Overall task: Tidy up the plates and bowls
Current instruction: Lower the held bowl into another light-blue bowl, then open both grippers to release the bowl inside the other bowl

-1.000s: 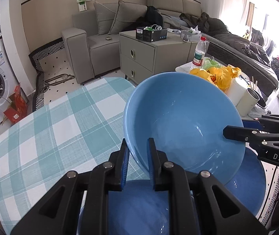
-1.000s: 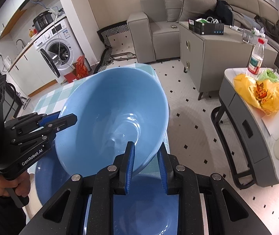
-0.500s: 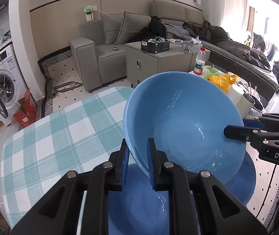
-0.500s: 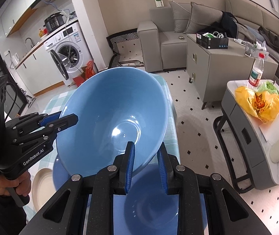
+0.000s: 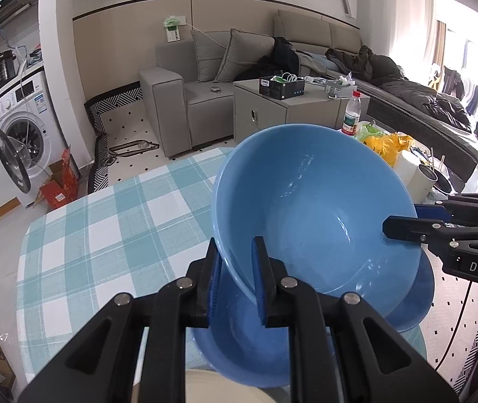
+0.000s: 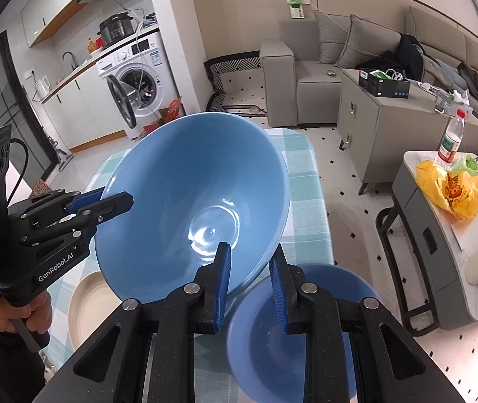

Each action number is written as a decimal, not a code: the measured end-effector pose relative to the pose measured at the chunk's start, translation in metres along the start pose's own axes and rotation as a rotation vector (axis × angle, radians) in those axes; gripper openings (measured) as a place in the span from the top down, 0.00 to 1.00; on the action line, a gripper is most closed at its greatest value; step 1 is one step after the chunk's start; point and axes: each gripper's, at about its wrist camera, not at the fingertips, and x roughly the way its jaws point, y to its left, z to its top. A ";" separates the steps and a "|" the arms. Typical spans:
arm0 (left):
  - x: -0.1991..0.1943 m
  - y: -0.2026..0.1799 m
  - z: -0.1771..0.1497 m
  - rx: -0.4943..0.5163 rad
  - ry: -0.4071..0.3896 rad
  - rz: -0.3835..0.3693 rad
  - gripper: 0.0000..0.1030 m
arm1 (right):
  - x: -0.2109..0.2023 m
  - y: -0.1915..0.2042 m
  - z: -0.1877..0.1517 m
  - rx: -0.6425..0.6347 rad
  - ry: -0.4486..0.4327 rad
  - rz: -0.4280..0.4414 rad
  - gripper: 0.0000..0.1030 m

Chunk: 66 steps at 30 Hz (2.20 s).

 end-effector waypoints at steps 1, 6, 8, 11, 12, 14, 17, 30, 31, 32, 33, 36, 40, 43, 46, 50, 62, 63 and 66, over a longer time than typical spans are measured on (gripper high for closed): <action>-0.002 0.002 -0.003 -0.003 -0.001 0.004 0.85 | 0.000 0.002 -0.001 0.000 0.000 0.004 0.77; -0.009 0.013 -0.019 -0.027 0.009 0.020 0.85 | 0.003 0.021 -0.006 -0.031 0.017 0.011 0.77; -0.011 0.017 -0.024 -0.036 0.014 0.024 0.85 | 0.004 0.028 -0.008 -0.043 0.019 0.014 0.77; -0.011 0.021 -0.032 -0.044 0.027 0.033 0.85 | 0.006 0.036 -0.011 -0.054 0.026 0.019 0.77; -0.011 0.021 -0.036 -0.044 0.031 0.036 0.85 | 0.007 0.039 -0.013 -0.056 0.031 0.020 0.77; -0.010 0.023 -0.040 -0.050 0.038 0.036 0.85 | 0.011 0.043 -0.017 -0.063 0.041 0.021 0.77; -0.008 0.025 -0.047 -0.055 0.051 0.036 0.85 | 0.017 0.047 -0.023 -0.064 0.059 0.027 0.77; 0.014 0.025 -0.069 -0.064 0.108 0.040 0.85 | 0.052 0.042 -0.046 -0.061 0.132 0.031 0.77; 0.015 0.025 -0.069 -0.065 0.111 0.040 0.85 | 0.054 0.042 -0.046 -0.062 0.135 0.030 0.77; 0.016 0.025 -0.070 -0.066 0.115 0.040 0.85 | 0.055 0.042 -0.046 -0.063 0.139 0.029 0.77; 0.017 0.025 -0.071 -0.064 0.119 0.041 0.85 | 0.057 0.042 -0.047 -0.065 0.143 0.026 0.77; 0.020 0.025 -0.074 -0.057 0.127 0.044 0.85 | 0.063 0.044 -0.050 -0.079 0.158 0.009 0.77; 0.024 0.023 -0.077 -0.043 0.139 0.051 0.85 | 0.069 0.045 -0.053 -0.085 0.172 -0.002 0.77; 0.029 0.023 -0.078 -0.039 0.150 0.054 0.85 | 0.074 0.045 -0.052 -0.093 0.180 -0.009 0.77; 0.032 0.021 -0.079 -0.022 0.153 0.070 0.85 | 0.078 0.046 -0.053 -0.096 0.193 -0.013 0.77; 0.037 0.022 -0.081 -0.013 0.162 0.080 0.84 | 0.082 0.048 -0.052 -0.102 0.197 -0.018 0.76; 0.045 0.015 -0.087 0.044 0.172 0.123 0.83 | 0.087 0.065 -0.057 -0.221 0.185 -0.126 0.74; 0.045 0.016 -0.087 0.042 0.171 0.119 0.83 | 0.087 0.065 -0.057 -0.223 0.184 -0.127 0.74; 0.045 0.018 -0.087 0.043 0.165 0.114 0.82 | 0.088 0.064 -0.057 -0.230 0.189 -0.128 0.73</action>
